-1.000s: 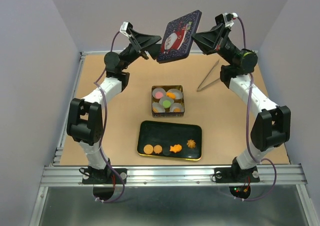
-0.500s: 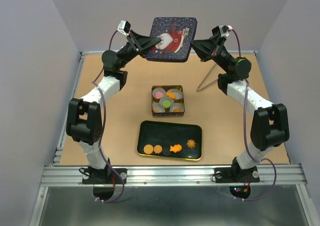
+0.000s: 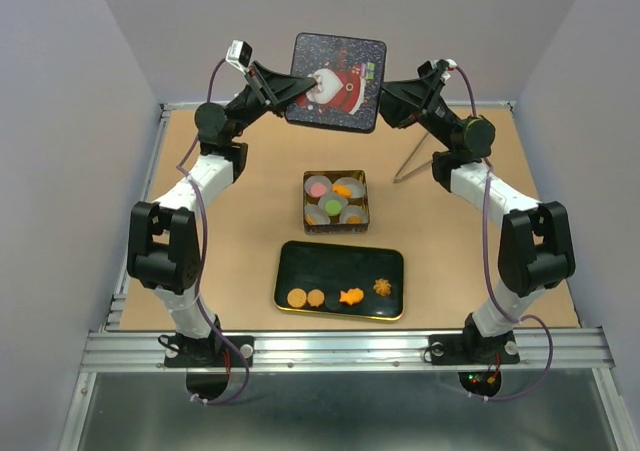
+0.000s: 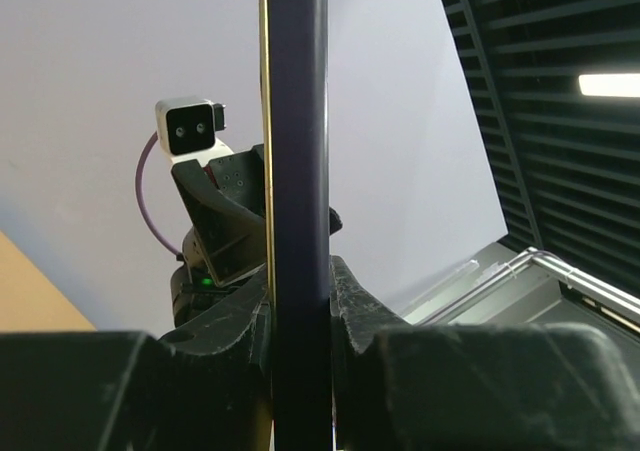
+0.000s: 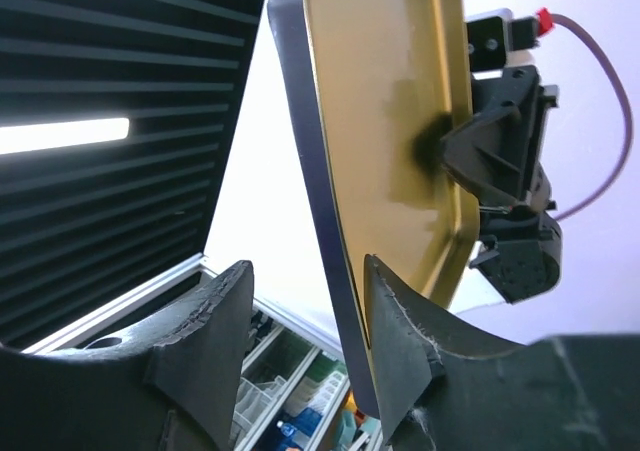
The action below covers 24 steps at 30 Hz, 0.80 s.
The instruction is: Pack the cookies
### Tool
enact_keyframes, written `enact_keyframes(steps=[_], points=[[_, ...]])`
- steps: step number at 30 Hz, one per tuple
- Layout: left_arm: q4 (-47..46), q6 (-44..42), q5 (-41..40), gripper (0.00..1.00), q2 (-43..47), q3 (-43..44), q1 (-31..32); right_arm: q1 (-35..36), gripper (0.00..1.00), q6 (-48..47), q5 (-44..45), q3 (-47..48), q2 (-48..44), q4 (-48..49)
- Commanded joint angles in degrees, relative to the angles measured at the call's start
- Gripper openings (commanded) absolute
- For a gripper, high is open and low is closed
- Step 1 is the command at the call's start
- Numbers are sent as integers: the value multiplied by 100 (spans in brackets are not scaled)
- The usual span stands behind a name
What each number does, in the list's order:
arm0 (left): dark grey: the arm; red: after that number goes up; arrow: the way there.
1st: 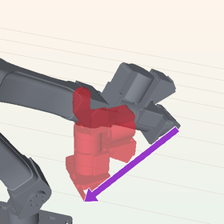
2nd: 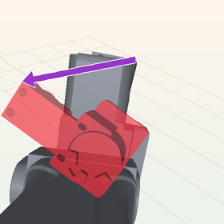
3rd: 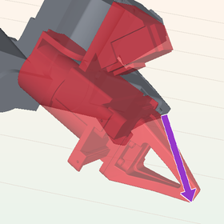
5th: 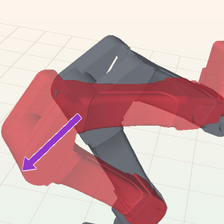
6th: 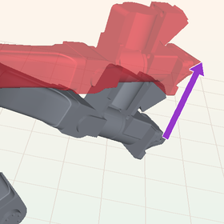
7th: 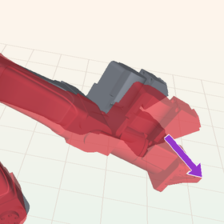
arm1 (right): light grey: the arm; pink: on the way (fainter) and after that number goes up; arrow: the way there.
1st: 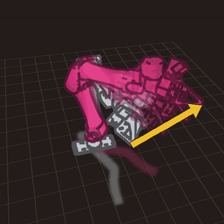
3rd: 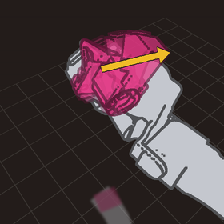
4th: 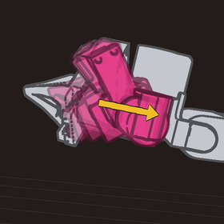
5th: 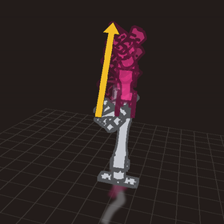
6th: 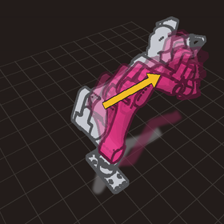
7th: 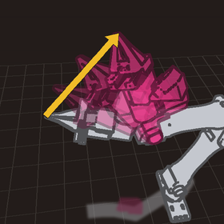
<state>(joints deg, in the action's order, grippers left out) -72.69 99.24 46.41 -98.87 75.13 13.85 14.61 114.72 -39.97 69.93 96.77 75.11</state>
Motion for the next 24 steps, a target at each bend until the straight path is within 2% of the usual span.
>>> enact_keyframes(steps=[1, 6, 8, 10, 15, 21, 24], points=[[-1073, -203, 96, 0, 439, -139, -49, 33, 54, 1123, -239, -120, -106, 1823], [-695, -493, 78, 0, 623, -271, -49, 33, 52, 720, -555, -199, -150, 1105], [-432, -730, 87, 0, 702, -385, -49, 33, 47, 457, -793, -208, -246, 674], [-343, -853, 96, 0, 816, -603, -49, 33, 42, -123, -942, -182, -343, -195], [16, -1152, 78, 0, 1193, -1280, -49, 42, 21, -1292, -1180, -41, -536, -2032], [404, -1565, 140, 0, 1502, -1695, -49, 33, 10, -1951, -1206, -94, -528, -3193], [676, -1732, 192, 1, 1555, -1800, -40, 33, 7, -2120, -1259, -111, -475, -3441]])
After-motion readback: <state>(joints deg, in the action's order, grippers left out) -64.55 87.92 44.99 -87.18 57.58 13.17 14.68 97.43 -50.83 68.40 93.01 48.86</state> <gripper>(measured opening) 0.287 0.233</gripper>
